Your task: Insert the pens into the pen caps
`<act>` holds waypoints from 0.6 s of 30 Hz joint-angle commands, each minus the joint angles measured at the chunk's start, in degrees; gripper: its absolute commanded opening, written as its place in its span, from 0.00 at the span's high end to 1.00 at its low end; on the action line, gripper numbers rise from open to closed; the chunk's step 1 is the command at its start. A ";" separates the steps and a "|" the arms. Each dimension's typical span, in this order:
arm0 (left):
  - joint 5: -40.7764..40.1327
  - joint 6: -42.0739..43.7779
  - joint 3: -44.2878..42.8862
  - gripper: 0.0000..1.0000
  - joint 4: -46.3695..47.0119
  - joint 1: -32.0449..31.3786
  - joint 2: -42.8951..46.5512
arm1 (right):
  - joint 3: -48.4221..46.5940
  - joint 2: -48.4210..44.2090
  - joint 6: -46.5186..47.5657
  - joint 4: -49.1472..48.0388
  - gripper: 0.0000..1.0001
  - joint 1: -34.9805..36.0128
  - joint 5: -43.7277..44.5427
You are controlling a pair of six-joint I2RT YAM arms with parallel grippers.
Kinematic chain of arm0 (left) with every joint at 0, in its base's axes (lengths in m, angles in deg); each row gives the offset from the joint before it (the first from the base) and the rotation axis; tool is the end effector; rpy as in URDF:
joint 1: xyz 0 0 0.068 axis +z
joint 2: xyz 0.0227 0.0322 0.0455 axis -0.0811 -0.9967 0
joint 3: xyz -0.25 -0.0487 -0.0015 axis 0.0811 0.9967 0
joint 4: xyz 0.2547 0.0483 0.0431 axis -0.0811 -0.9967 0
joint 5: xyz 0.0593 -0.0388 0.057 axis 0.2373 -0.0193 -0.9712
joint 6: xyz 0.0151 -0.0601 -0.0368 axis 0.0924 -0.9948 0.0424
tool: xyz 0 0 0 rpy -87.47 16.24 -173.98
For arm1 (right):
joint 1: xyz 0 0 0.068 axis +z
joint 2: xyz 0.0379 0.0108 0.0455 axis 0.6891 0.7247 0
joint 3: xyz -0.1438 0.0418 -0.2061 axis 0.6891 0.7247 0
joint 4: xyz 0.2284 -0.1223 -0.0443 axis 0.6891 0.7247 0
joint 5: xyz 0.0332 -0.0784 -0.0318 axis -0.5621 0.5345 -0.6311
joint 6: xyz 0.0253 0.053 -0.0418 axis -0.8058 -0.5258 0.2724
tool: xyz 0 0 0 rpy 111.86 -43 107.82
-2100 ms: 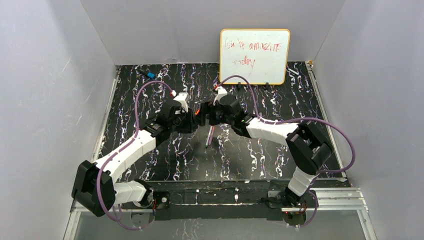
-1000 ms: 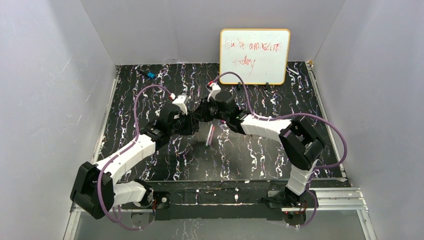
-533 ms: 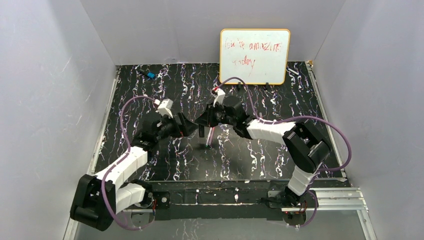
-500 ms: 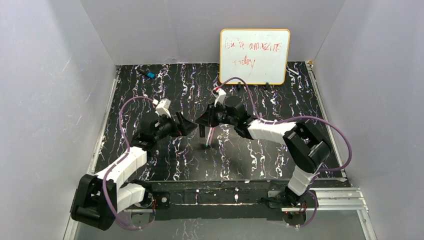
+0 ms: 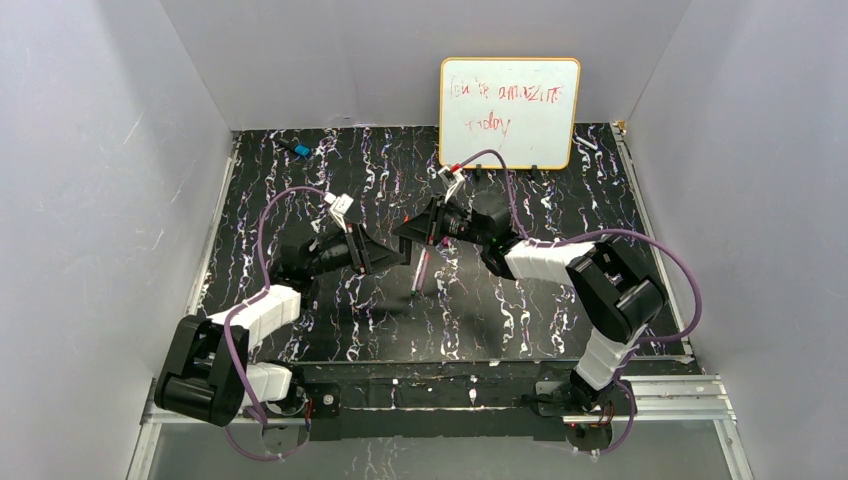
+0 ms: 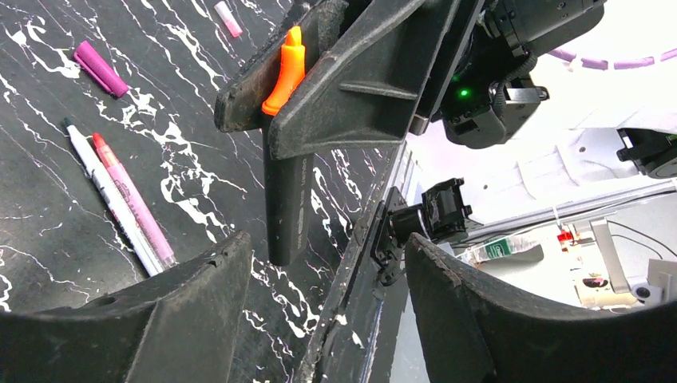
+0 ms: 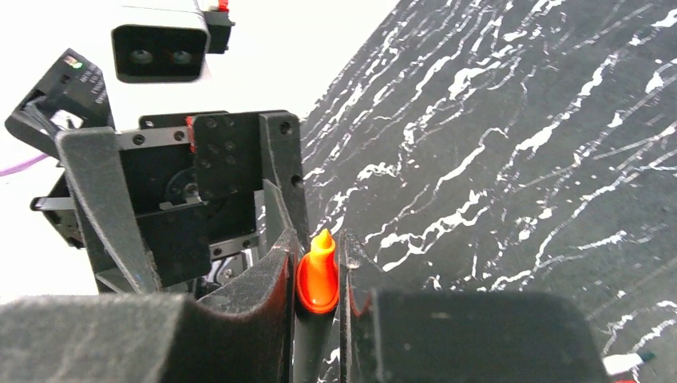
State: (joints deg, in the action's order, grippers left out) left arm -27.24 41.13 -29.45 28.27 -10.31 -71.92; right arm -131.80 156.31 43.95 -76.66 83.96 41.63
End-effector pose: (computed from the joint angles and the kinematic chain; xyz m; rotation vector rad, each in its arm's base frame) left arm 0.2450 -0.1144 0.2084 0.3284 1.7758 -1.5077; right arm 0.2825 0.2769 0.2146 -0.4061 1.7149 1.4708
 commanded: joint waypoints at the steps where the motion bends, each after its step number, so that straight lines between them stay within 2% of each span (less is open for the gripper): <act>1: 1.39 0.87 0.11 0.32 0.68 -0.57 0.86 | -2.88 1.76 -3.80 -8.29 0.99 -0.24 -3.34; 14: -2.08 4.77 -1.33 0.36 -2.59 -2.90 -0.85 | -4.88 4.24 -6.34 -10.74 0.99 0.48 -4.21; 18: -3.36 5.23 -1.41 0.45 -2.78 -2.95 -0.56 | -5.57 4.91 -6.43 -10.81 0.99 0.79 -4.86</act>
State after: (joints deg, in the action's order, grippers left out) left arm -29.36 44.54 -29.45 25.76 -13.11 -73.18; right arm -134.48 160.02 37.98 -83.15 84.20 38.07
